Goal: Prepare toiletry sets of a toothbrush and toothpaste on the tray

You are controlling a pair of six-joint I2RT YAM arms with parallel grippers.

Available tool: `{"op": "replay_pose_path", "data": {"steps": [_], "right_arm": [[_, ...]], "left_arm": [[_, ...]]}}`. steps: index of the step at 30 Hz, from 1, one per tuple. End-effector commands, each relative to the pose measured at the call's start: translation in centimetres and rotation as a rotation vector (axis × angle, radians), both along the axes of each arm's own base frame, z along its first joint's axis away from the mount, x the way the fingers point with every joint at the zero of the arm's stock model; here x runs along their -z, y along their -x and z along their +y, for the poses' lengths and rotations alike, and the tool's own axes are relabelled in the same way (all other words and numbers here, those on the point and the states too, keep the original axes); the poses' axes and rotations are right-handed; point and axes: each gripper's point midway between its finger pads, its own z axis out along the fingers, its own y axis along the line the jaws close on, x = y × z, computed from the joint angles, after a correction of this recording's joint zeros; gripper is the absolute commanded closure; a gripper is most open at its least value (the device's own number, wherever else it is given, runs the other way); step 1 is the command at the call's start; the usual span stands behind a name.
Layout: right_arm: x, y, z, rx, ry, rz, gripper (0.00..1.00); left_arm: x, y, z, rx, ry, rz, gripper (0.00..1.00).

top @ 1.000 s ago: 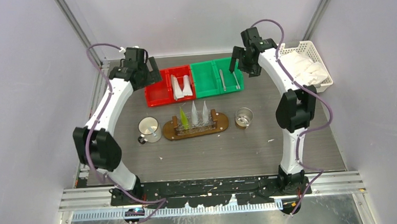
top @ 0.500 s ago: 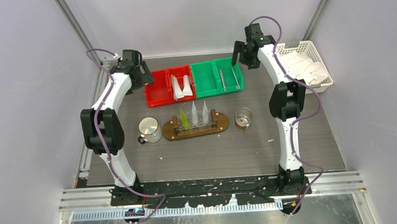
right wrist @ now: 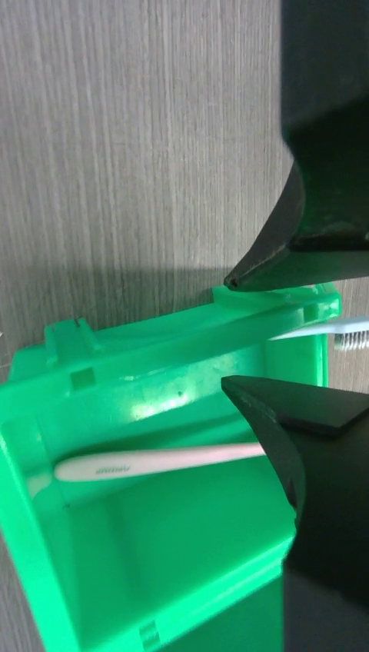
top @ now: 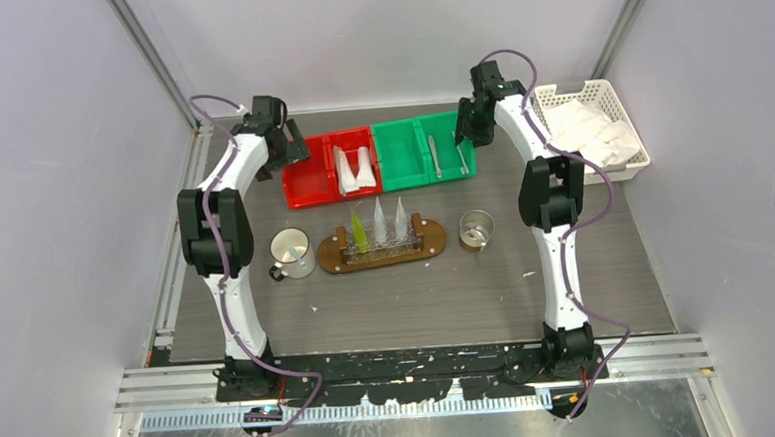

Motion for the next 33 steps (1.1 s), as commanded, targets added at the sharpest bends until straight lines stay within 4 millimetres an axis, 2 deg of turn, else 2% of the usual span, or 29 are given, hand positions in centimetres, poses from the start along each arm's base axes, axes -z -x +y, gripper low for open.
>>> {"op": "replay_pose_path", "data": {"steps": [1, 6, 16, 18, 20, 21, 24, 27, 31, 33], "right_arm": [[-2.2, 0.1, -1.1, 0.026, 0.037, -0.062, 0.51], [-1.3, 1.7, -1.5, 0.031, 0.051, -0.020, 0.58], [-2.4, 3.4, -2.5, 0.071, 0.076, -0.043, 0.63], [-2.6, 3.2, -2.5, 0.069, 0.075, -0.056, 0.58], [-2.8, 2.5, -2.4, 0.067, 0.074, -0.071, 0.42], [-2.8, 2.1, -2.3, 0.064, 0.070, -0.073, 0.40], [-4.3, 0.8, -2.1, 0.066, 0.057, -0.120, 0.24], [-6.7, 0.3, -2.4, 0.078, 0.061, -0.176, 0.21], [-10.7, 1.6, -3.0, 0.097, 0.064, -0.247, 0.20], [-12.4, 3.2, -3.3, 0.106, 0.054, -0.265, 0.20]], "left_arm": [[-2.5, -3.0, -1.0, 0.019, 0.044, -0.097, 0.02], [-2.9, -3.9, -2.2, 0.046, 0.064, -0.107, 0.03], [-2.5, -4.9, -4.6, 0.098, 0.083, -0.112, 0.06], [-2.6, -4.9, -4.9, 0.103, 0.079, -0.111, 0.06], [-3.0, -4.7, -4.6, 0.094, 0.064, -0.114, 0.06], [-3.5, -4.6, -4.2, 0.086, 0.053, -0.122, 0.06], [-5.4, -4.1, -3.3, 0.074, 0.025, -0.154, 0.05], [-7.8, -3.6, -2.1, 0.056, 0.016, -0.189, 0.04], [-12.0, -2.0, -1.1, 0.041, 0.014, -0.260, 0.04], [-13.7, -0.6, -1.2, 0.047, 0.035, -0.291, 0.01]]}}
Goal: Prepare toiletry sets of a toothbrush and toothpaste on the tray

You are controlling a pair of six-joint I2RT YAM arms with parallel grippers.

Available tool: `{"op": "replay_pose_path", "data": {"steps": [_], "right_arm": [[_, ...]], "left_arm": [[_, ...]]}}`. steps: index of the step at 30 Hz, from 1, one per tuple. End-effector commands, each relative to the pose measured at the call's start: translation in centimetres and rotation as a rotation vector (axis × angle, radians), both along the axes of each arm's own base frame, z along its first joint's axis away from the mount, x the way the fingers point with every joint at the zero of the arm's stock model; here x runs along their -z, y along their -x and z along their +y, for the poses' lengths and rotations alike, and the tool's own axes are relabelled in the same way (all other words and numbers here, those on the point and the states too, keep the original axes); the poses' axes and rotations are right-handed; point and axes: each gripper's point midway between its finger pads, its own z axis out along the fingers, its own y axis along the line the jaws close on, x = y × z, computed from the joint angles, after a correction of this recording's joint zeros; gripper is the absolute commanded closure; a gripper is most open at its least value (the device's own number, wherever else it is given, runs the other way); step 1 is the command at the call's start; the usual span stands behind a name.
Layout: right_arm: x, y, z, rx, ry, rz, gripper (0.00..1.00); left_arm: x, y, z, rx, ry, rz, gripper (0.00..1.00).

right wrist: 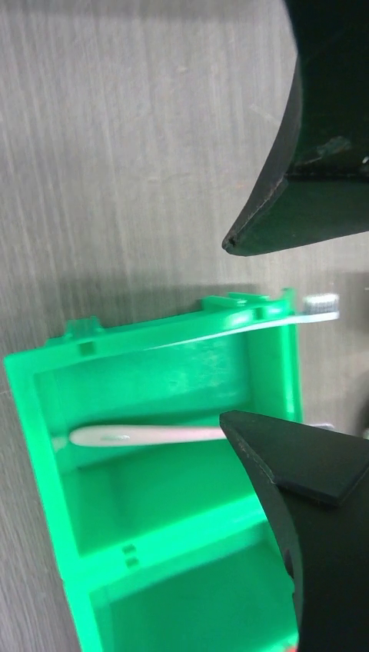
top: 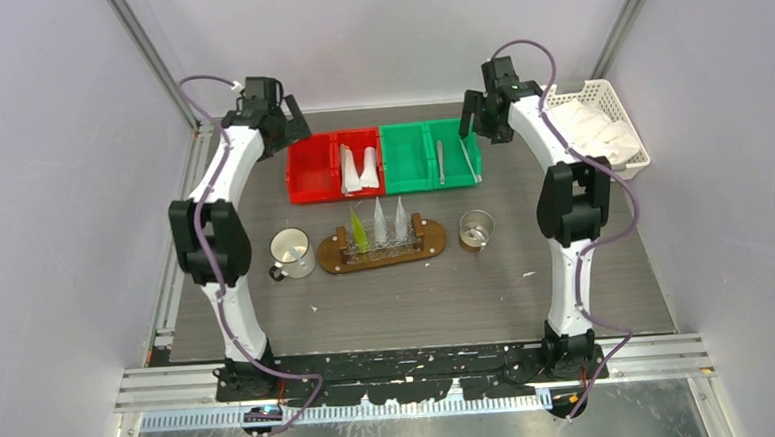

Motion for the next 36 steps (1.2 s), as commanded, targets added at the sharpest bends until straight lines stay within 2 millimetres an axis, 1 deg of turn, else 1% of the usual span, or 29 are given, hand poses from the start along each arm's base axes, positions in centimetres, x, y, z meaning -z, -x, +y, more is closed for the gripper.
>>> {"op": "replay_pose_path", "data": {"steps": [1, 2, 4, 5, 6, 7, 8, 9, 10, 11, 12, 13, 14, 15, 16, 17, 19, 20, 21, 22, 24, 26, 27, 29, 32, 34, 36], "right_arm": [[-9.1, 2.3, -0.9, 0.030, -0.022, -0.173, 0.20], [-9.5, 3.3, -0.8, 0.028, -0.034, -0.169, 0.20], [-9.5, 5.8, -1.2, 0.036, -0.031, -0.139, 0.20], [-9.3, 7.0, -1.5, 0.047, -0.027, -0.123, 0.20], [-9.0, 8.4, -1.7, 0.058, -0.029, -0.107, 0.20], [-9.3, 9.7, -1.8, 0.062, -0.037, -0.112, 0.21], [-9.6, 11.2, -1.5, 0.051, -0.059, -0.124, 0.21], [-11.1, 12.8, -1.0, 0.030, -0.083, -0.167, 0.21], [-12.0, 14.3, -0.3, 0.005, -0.091, -0.189, 0.21], [-12.6, 16.0, 0.2, -0.020, -0.090, -0.192, 0.21], [-13.4, 17.6, 0.8, -0.046, -0.087, -0.201, 0.21], [-14.1, 19.1, 1.5, -0.072, -0.077, -0.205, 0.21], [-14.5, 20.6, 2.1, -0.093, -0.070, -0.204, 0.20], [-14.7, 21.8, 2.6, -0.108, -0.070, -0.198, 0.20], [-14.5, 22.9, 2.7, -0.107, -0.065, -0.183, 0.20], [-14.3, 23.7, 2.5, -0.090, -0.059, -0.178, 0.20], [-13.4, 25.2, 1.9, -0.051, -0.069, -0.175, 0.20], [-13.4, 25.9, 1.9, -0.048, -0.092, -0.190, 0.21], [-12.8, 26.9, 2.6, -0.074, -0.126, -0.190, 0.22], [-13.4, 27.6, 3.0, -0.089, -0.160, -0.220, 0.22], [-12.7, 29.6, 3.6, -0.130, -0.190, -0.201, 0.23], [-11.5, 30.9, 3.3, -0.133, -0.160, -0.166, 0.22], [-10.7, 31.3, 2.6, -0.113, -0.126, -0.142, 0.22], [-9.4, 31.5, 1.3, -0.052, -0.083, -0.128, 0.21], [-8.4, 31.0, 1.2, 0.009, -0.107, -0.155, 0.21], [-7.7, 30.4, 1.1, 0.045, -0.110, -0.167, 0.23], [-7.1, 29.9, 0.5, 0.081, -0.093, -0.167, 0.27]], "left_arm": [[-9.5, 2.9, 0.9, -0.007, 0.022, -0.187, 0.00], [-10.8, 4.2, 0.5, 0.003, 0.047, -0.209, 0.00], [-10.9, 6.5, -0.6, 0.021, 0.066, -0.203, 0.00], [-11.6, 8.2, -1.4, 0.037, 0.083, -0.213, 0.00], [-10.9, 9.5, -2.5, 0.060, 0.096, -0.197, 0.00], [-11.4, 11.4, -3.3, 0.078, 0.100, -0.209, 0.00], [-11.3, 13.1, -4.2, 0.095, 0.091, -0.209, 0.00], [-11.1, 15.0, -5.1, 0.113, 0.086, -0.209, 0.00], [-10.8, 16.6, -6.2, 0.138, 0.092, -0.214, 0.00], [-10.9, 18.4, -7.3, 0.164, 0.104, -0.224, 0.00], [-10.3, 20.0, -8.2, 0.176, 0.106, -0.223, 0.00], [-10.7, 21.7, -9.4, 0.215, 0.108, -0.238, 0.00], [-10.4, 23.3, -10.2, 0.233, 0.099, -0.239, 0.00], [-9.5, 25.2, -11.2, 0.252, 0.084, -0.229, 0.00], [-9.4, 26.1, -11.3, 0.247, 0.083, -0.233, 0.00], [-8.5, 27.7, -12.1, 0.273, 0.076, -0.220, 0.00], [-7.8, 29.9, -12.3, 0.269, 0.057, -0.239, 0.00], [-8.0, 30.8, -12.2, 0.264, 0.060, -0.265, 0.00], [-8.3, 31.6, -12.2, 0.267, 0.058, -0.290, 0.00], [-8.4, 32.4, -11.9, 0.263, 0.055, -0.309, 0.00], [-8.4, 33.9, -11.4, 0.272, 0.045, -0.332, 0.00], [-7.3, 35.4, -10.4, 0.276, 0.017, -0.316, 0.00], [-6.7, 35.9, -10.1, 0.270, 0.014, -0.309, 0.00], [-5.4, 36.5, -9.8, 0.257, 0.006, -0.300, 0.00], [-4.0, 36.4, -9.3, 0.213, 0.011, -0.298, 0.00], [-3.8, 36.0, -8.0, 0.158, -0.007, -0.328, 0.00], [-4.3, 35.8, -6.4, 0.124, -0.022, -0.350, 0.00]]}}
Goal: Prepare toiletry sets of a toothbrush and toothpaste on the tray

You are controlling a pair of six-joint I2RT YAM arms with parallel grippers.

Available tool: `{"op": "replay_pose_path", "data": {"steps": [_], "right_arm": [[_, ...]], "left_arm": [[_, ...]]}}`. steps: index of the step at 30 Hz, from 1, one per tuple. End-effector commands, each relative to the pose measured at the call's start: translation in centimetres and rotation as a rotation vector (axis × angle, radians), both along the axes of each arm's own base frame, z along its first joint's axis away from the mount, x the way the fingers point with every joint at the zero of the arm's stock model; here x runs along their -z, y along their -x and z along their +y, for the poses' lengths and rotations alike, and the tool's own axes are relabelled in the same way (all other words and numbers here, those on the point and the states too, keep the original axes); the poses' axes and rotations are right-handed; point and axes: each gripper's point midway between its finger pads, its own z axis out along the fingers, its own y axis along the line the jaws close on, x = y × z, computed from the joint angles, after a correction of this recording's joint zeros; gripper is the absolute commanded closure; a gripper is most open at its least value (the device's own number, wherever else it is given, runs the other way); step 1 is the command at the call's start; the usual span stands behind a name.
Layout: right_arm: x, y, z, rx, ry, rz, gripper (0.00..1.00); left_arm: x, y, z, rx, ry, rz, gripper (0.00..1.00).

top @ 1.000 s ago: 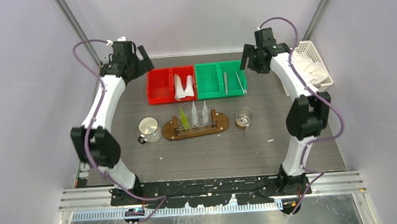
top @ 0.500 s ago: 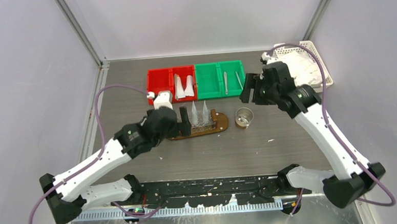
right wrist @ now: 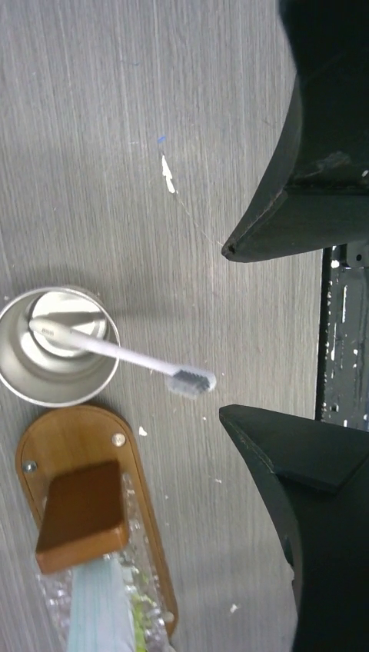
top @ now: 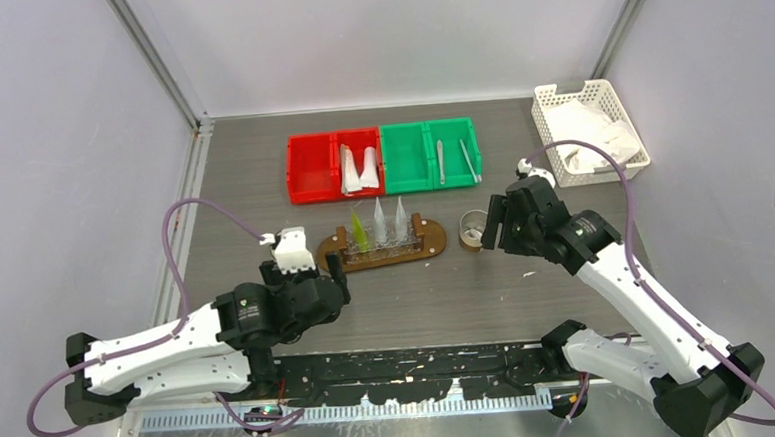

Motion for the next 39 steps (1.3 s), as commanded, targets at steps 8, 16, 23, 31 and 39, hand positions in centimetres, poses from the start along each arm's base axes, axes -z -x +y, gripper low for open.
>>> {"op": "replay_pose_path", "data": {"steps": [8, 16, 23, 31, 39], "right_arm": [[-0.8, -5.1, -3.0, 0.194, -0.154, -0.091, 0.31], [0.1, -7.0, -4.4, 0.205, -0.157, -0.014, 0.32], [3.5, -8.4, -6.1, 0.244, -0.231, 0.062, 0.34], [5.2, -9.1, -5.7, 0.231, -0.274, 0.119, 0.35], [6.1, -9.1, -5.3, 0.211, -0.277, 0.154, 0.35]], "left_arm": [[-5.6, -4.4, 5.5, -0.167, 0.024, -0.103, 0.00], [-3.8, -9.2, 6.9, -0.229, 0.035, 0.037, 0.00], [-0.5, -10.6, 12.6, -0.375, 0.075, 0.142, 0.00], [4.1, -8.7, 14.7, -0.450, -0.013, 0.290, 0.00], [6.7, -7.6, 16.1, -0.532, -0.074, 0.353, 0.00]]}}
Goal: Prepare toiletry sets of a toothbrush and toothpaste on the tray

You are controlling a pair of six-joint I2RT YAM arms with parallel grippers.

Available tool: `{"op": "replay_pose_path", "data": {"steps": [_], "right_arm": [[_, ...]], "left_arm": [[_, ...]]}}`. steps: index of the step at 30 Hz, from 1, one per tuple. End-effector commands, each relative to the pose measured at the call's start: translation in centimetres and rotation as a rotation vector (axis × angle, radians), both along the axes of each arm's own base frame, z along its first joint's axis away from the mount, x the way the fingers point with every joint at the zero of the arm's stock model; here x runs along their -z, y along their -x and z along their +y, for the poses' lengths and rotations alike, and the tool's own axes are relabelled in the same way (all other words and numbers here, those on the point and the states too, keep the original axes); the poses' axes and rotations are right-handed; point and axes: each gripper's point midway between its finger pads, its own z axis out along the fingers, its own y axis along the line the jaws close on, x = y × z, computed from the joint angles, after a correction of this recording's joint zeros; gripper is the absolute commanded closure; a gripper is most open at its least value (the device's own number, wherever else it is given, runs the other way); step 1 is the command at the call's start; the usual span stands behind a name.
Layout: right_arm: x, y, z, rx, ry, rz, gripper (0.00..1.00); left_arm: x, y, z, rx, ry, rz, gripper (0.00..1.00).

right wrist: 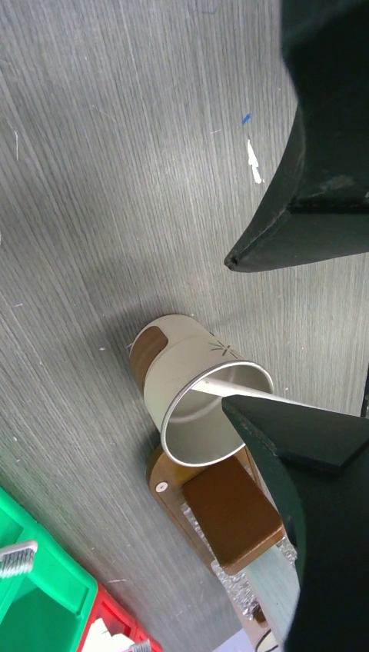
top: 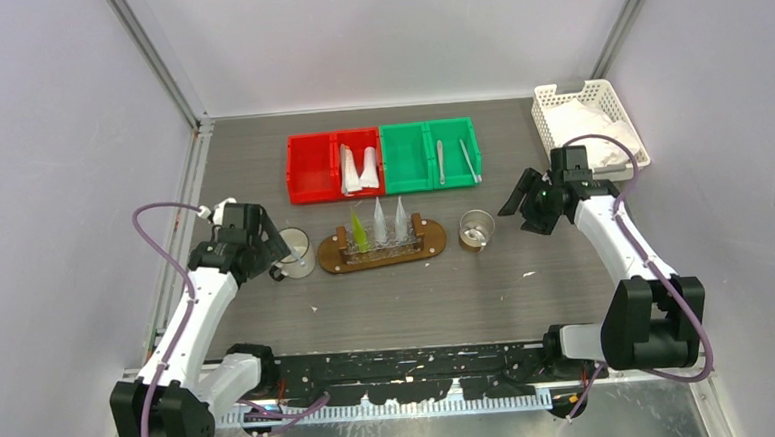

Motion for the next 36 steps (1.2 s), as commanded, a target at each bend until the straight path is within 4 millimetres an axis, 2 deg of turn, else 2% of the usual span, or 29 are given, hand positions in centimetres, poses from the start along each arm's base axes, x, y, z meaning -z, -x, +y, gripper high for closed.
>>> {"op": "replay_pose_path", "data": {"steps": [1, 10, 15, 21, 30, 36], "right_arm": [[-0.4, -0.8, 0.7, -0.041, -0.019, -0.035, 0.35], [0.7, -0.6, 3.3, -0.121, 0.021, -0.002, 0.36], [1.2, -0.5, 2.6, -0.065, 0.079, 0.003, 0.38], [2.3, -0.4, 1.7, -0.049, 0.134, 0.063, 0.54], [3.6, -0.5, 2.5, -0.074, 0.139, 0.085, 0.55], [3.3, -0.8, 3.5, -0.097, 0.158, 0.075, 0.70]], "left_arm": [[0.7, -0.1, 1.0, -0.050, -0.037, 0.004, 0.00], [1.3, -0.4, 0.9, -0.060, -0.027, -0.013, 0.04], [1.5, -0.4, 0.9, -0.059, -0.027, -0.017, 0.04], [1.9, -0.6, 0.8, -0.053, -0.023, -0.021, 0.07], [3.2, -1.4, 0.4, -0.051, -0.007, -0.007, 0.18], [3.6, -1.3, 0.4, -0.052, -0.007, -0.007, 0.27]]}}
